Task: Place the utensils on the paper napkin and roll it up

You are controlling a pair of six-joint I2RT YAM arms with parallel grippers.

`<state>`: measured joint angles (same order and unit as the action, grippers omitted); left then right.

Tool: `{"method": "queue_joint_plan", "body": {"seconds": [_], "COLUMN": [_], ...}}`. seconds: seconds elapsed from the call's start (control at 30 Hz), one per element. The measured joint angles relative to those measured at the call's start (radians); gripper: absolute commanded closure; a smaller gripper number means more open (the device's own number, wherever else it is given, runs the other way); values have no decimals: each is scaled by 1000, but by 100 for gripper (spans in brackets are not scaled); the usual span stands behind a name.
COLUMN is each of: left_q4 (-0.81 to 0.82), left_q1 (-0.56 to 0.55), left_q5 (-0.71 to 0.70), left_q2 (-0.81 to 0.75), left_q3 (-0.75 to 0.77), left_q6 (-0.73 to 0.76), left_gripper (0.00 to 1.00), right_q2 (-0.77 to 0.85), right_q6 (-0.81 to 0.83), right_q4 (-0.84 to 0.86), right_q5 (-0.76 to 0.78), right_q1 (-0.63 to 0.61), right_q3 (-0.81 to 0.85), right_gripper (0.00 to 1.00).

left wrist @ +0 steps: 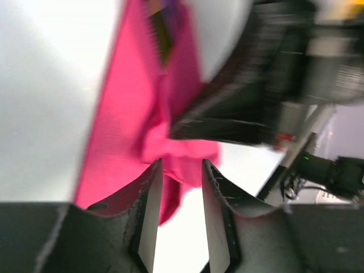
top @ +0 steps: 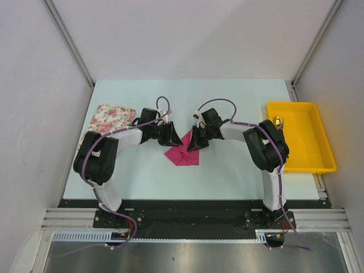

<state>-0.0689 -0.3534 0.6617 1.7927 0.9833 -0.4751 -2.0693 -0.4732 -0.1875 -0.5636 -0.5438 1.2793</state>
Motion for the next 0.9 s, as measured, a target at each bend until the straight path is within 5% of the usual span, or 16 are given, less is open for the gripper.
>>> {"method": "queue_joint_plan", "body": {"seconds": [0.27,0.7,0.9], "left_q4": [87,145,93], "left_q1": [-56,-111,-109], "left_q5": [102,57,34], "left_q2": [-103,115,145], "left_q3": [-26,-34,0], "left_q6": [21,-31,-29], "left_gripper": [81,97,100], "right_q2": [-7,-16,-16], "right_q6": [3,4,2], "right_q4": [-4,2,-1], "right_q5": [-18,-55,-60], "right_q1": [6,18,19], "right_q3": [6,8,11], "right_gripper": [100,100,84]}}
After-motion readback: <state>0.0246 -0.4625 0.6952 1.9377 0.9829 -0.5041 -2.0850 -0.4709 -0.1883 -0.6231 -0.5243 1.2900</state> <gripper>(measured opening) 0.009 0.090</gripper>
